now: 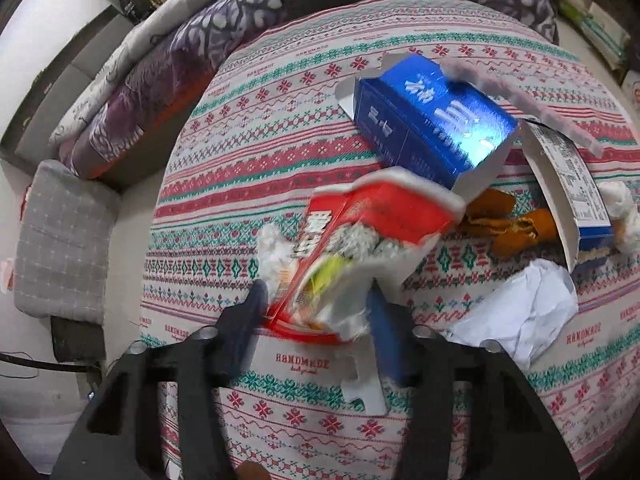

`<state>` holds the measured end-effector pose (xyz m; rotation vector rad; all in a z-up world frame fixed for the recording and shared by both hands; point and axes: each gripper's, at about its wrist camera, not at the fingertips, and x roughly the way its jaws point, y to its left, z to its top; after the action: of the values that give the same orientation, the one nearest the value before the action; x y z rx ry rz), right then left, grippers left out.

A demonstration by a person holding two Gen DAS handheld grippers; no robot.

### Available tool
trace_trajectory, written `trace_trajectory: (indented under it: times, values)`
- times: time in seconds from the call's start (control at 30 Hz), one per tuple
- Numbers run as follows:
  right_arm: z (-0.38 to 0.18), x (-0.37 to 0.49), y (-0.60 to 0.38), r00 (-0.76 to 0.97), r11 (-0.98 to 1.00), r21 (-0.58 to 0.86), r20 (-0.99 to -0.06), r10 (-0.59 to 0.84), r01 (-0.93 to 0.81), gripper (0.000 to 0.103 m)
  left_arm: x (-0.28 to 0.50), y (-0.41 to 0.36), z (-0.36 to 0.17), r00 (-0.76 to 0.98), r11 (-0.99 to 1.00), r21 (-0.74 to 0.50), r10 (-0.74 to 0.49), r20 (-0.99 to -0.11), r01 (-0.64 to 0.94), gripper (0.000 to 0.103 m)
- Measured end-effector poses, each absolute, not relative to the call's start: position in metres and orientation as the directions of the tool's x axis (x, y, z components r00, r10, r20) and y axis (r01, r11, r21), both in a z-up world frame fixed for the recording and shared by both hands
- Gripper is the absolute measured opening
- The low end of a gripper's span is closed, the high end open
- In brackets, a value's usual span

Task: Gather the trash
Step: 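Grasp the red-white chip bag with the left tool, then grasp the crumpled white paper with the right tool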

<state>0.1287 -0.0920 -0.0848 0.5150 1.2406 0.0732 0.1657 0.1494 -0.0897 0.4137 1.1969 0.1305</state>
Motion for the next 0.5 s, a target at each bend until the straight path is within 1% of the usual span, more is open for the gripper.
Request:
trace_trajectory:
  times: [0.07, 0.13, 0.2, 0.27, 0.4, 0.5]
  values:
    - [-0.096, 0.127, -0.077, 0.292, 0.856, 0.461, -0.873, 0.390, 0.234, 0.094, 0.161, 0.154, -0.086, 0.385, 0.923, 0.367, 0.298, -0.874, 0.118, 0.040]
    - [-0.102, 0.125, -0.059, 0.264, 0.833, 0.496, -0.861, 0.435, 0.244, 0.094, 0.156, 0.158, -0.079, 0.405, 0.930, 0.353, 0.283, -0.869, 0.108, 0.038]
    - [-0.103, 0.124, -0.042, 0.265, 0.818, 0.520, -0.848, 0.459, 0.245, 0.094, 0.152, 0.166, -0.068, 0.422, 0.947, 0.312, 0.250, -0.872, 0.083, 0.038]
    - [-0.102, 0.125, -0.029, 0.275, 0.806, 0.537, -0.837, 0.473, 0.250, 0.094, 0.147, 0.176, -0.052, 0.453, 0.963, 0.266, 0.217, -0.865, 0.047, 0.038]
    - [-0.108, 0.126, -0.006, 0.284, 0.792, 0.548, -0.831, 0.479, 0.268, 0.094, 0.136, 0.190, -0.022, 0.511, 0.978, 0.209, 0.188, -0.839, -0.016, 0.038]
    - [-0.120, 0.127, 0.008, 0.269, 0.774, 0.555, -0.830, 0.489, 0.305, 0.094, 0.130, 0.196, -0.012, 0.530, 0.982, 0.187, 0.178, -0.829, -0.038, 0.038]
